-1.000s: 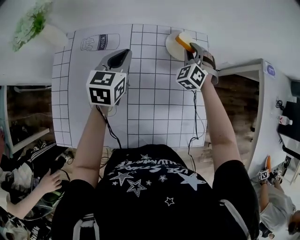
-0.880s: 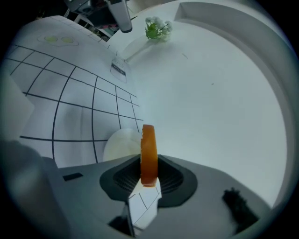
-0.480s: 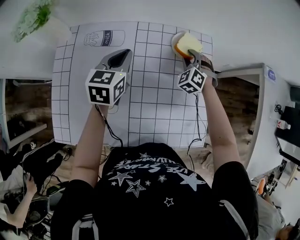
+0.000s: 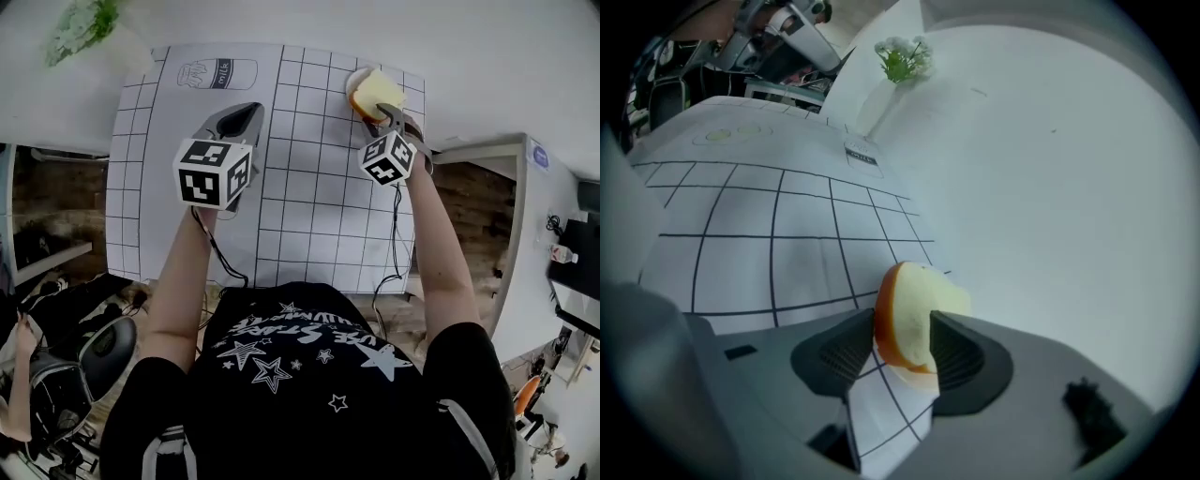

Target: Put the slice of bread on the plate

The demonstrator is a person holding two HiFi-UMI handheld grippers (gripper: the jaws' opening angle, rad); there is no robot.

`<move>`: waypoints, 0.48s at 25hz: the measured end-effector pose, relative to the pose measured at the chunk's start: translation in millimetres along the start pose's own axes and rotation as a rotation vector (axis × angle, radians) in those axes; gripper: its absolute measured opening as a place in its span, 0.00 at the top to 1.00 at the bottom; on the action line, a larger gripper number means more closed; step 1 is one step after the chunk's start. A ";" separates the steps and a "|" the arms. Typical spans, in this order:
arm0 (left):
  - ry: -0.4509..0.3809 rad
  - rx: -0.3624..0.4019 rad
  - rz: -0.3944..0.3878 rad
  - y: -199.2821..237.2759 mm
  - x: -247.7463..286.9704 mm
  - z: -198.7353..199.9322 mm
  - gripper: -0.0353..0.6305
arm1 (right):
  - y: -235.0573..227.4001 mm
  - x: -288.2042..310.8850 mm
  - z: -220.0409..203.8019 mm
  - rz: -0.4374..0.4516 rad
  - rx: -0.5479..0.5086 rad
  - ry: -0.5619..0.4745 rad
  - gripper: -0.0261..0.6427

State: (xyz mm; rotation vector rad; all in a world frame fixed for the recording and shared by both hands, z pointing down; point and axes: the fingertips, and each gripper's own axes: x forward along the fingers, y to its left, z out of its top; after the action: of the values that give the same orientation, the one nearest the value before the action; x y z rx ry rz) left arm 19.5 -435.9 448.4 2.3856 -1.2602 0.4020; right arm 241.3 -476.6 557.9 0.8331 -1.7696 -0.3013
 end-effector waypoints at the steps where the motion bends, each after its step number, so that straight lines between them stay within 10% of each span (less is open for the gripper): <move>1: -0.001 0.000 0.002 -0.9 -2.2 -0.2 0.93 | 0.8 -2.7 0.4 -0.001 0.008 -0.008 0.69; 12: -0.043 0.025 0.019 -29.3 -46.5 4.7 0.94 | 12.7 -81.1 26.0 -0.065 0.193 -0.162 0.68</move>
State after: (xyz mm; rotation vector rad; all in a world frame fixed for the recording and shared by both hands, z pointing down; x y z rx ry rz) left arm 18.6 -390.1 417.7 2.4171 -1.3045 0.3761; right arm 224.9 -418.5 496.4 1.0292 -1.9477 -0.2489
